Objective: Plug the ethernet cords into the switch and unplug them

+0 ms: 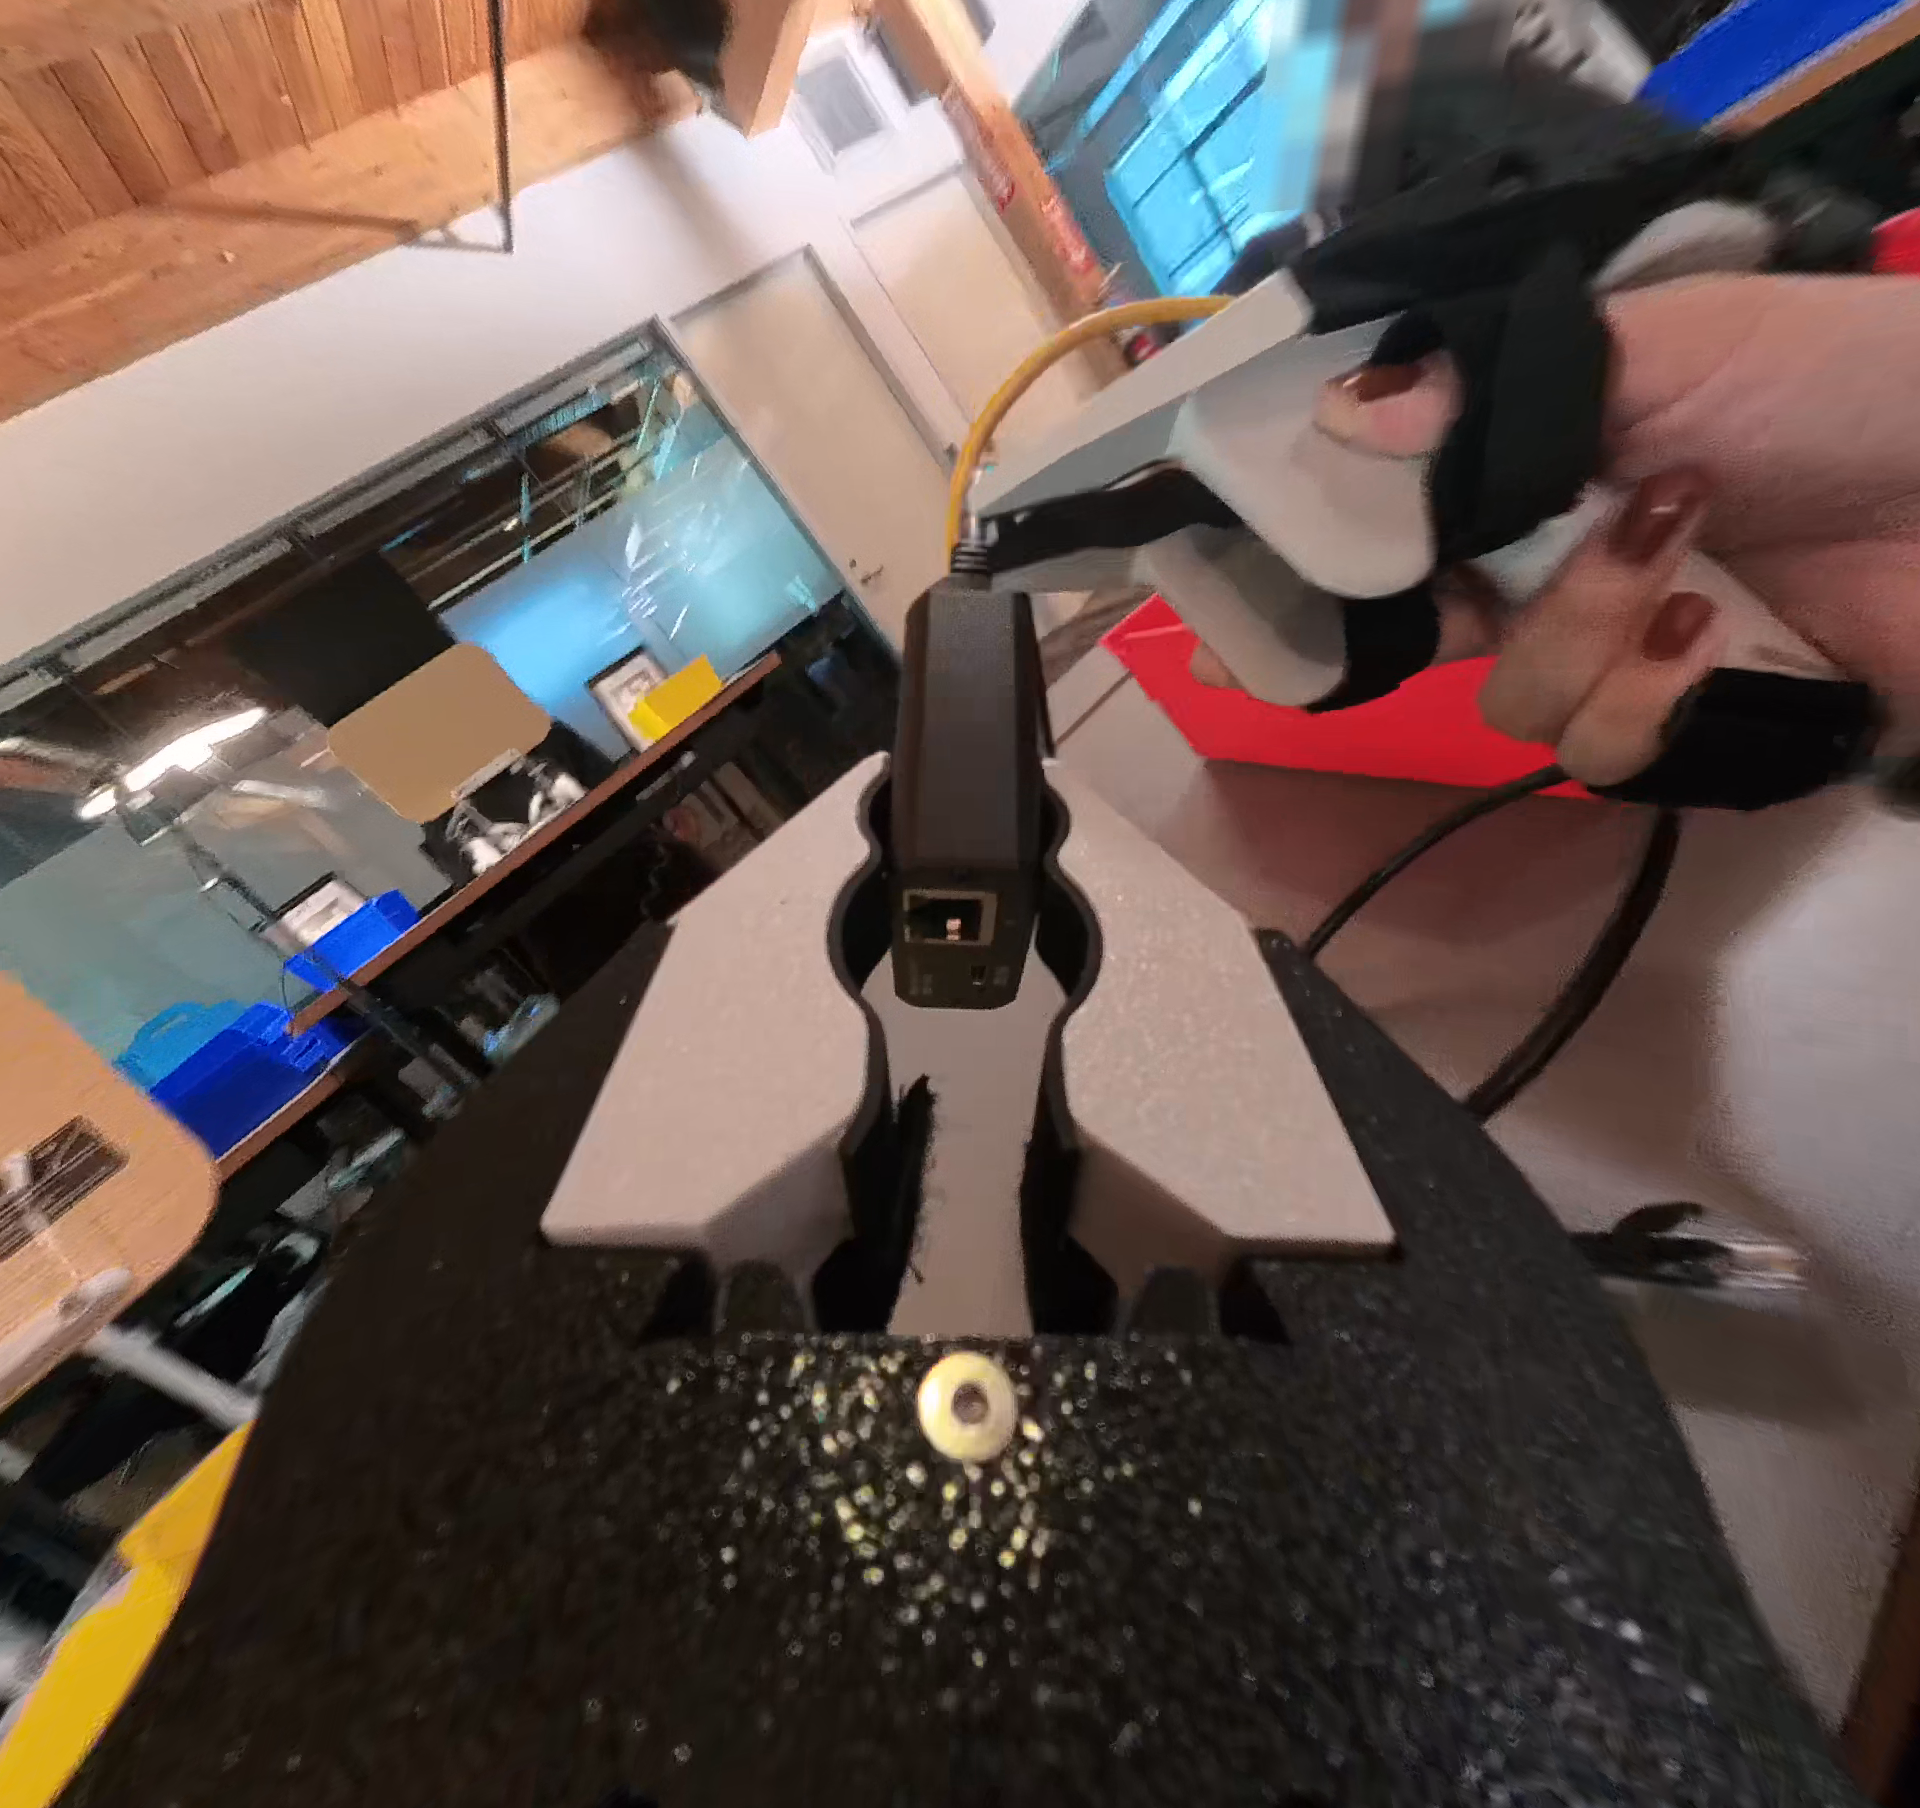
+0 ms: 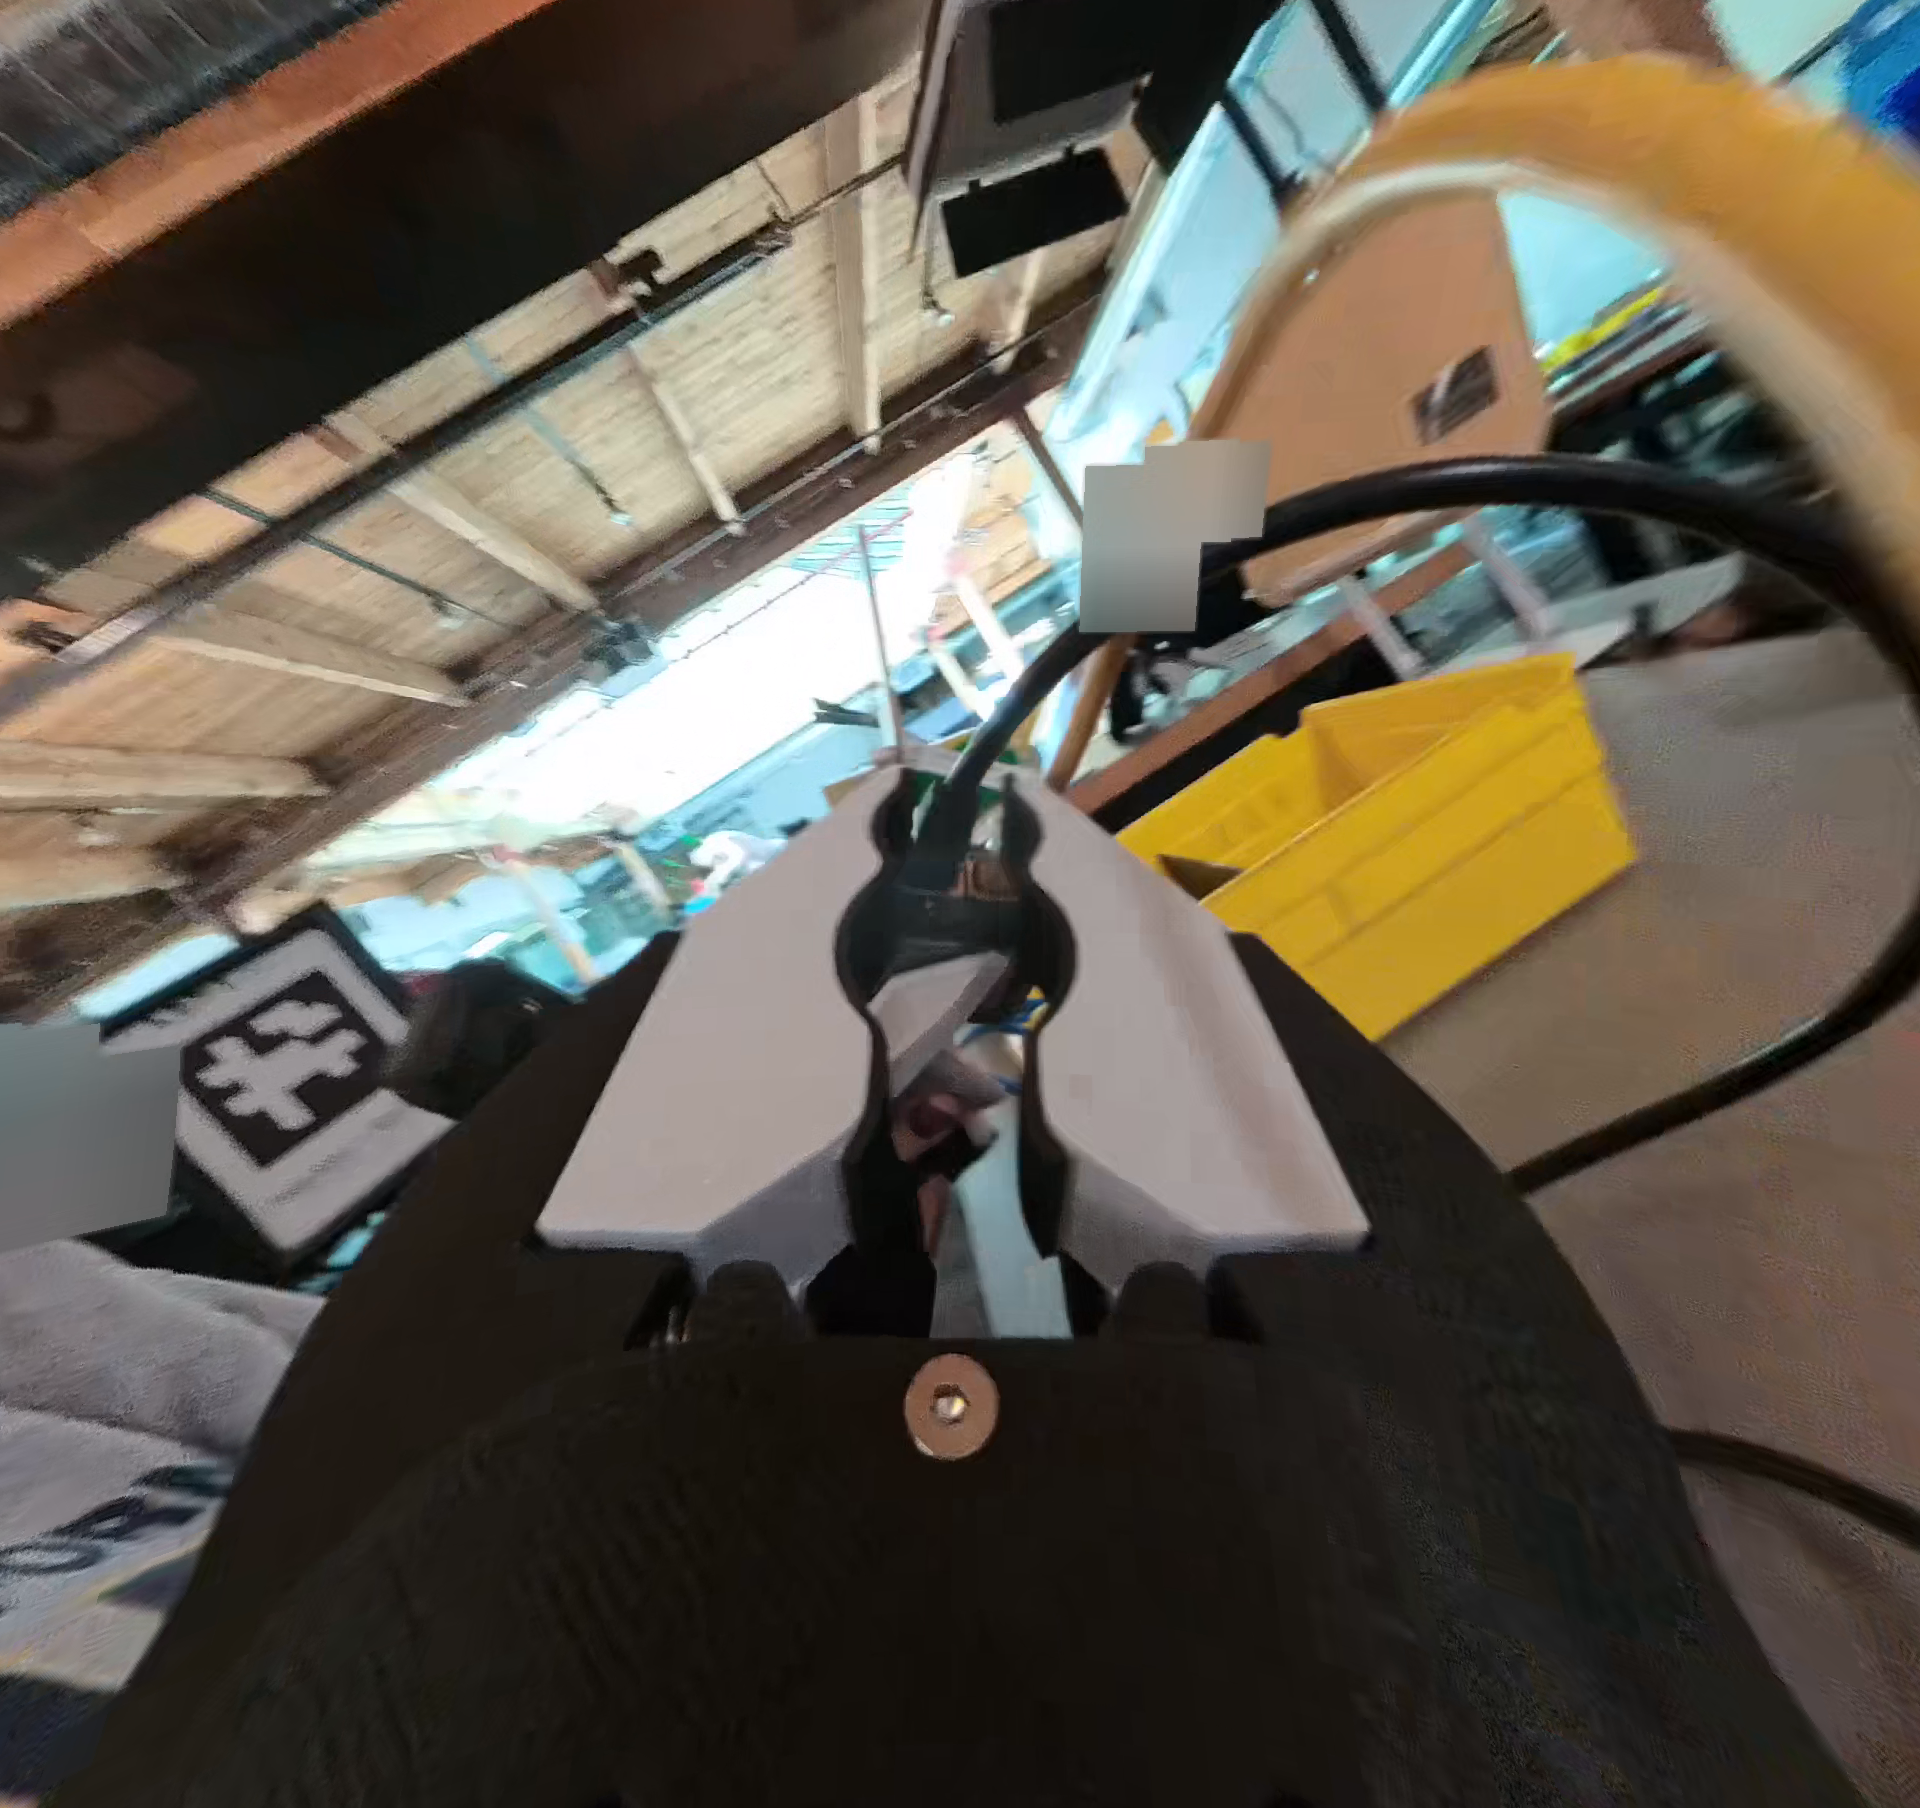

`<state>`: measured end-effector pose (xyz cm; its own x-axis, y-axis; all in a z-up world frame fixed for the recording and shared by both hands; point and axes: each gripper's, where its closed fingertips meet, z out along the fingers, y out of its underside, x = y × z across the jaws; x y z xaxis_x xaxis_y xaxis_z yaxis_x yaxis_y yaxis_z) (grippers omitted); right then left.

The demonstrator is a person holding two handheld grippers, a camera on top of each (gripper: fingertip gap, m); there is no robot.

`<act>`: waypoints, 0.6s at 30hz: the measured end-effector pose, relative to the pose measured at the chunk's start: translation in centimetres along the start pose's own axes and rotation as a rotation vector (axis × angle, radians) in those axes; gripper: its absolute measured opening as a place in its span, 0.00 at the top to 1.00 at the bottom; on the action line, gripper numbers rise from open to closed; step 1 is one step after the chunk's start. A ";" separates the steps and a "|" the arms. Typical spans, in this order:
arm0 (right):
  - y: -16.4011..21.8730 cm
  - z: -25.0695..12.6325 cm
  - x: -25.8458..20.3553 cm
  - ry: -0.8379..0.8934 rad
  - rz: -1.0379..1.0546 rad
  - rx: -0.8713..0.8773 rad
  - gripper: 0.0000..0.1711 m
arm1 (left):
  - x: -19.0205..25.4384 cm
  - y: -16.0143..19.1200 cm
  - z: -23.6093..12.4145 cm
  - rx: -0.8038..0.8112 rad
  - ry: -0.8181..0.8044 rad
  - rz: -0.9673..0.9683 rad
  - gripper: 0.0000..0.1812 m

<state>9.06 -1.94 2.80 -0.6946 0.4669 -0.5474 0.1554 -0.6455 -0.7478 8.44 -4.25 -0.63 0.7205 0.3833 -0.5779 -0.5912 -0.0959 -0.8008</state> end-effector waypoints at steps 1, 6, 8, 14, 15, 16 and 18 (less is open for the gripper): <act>-0.1 0.0 0.0 0.025 -0.054 0.010 0.85 | -0.5 0.3 0.3 -0.031 -0.032 0.001 0.88; -2.1 -0.7 -1.2 0.126 -0.356 0.102 0.79 | -3.1 4.0 2.0 -0.293 -0.132 0.018 0.88; -3.4 -1.5 -2.1 0.147 -0.452 0.177 0.79 | -3.9 5.5 2.7 -0.448 -0.175 0.161 0.88; -7.0 -3.9 -3.6 0.281 -0.709 0.329 0.83 | -4.5 9.7 5.1 -0.847 -0.251 0.713 0.89; -7.3 -4.1 -3.7 0.293 -0.727 0.329 0.83 | -3.9 10.6 5.5 -0.877 -0.229 0.735 0.89; -7.6 -4.3 -3.6 0.306 -0.733 0.326 0.83 | -3.2 11.6 5.9 -0.911 -0.200 0.741 0.89; -8.1 -4.7 -3.2 0.332 -0.733 0.315 0.83 | -1.8 13.6 6.3 -0.975 -0.145 0.752 0.89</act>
<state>13.30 4.65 8.88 -0.2950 0.9516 -0.0862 -0.4879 -0.2275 -0.8428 -3.19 -0.43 -9.45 0.2359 0.0291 -0.9713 -0.2792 -0.9554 -0.0965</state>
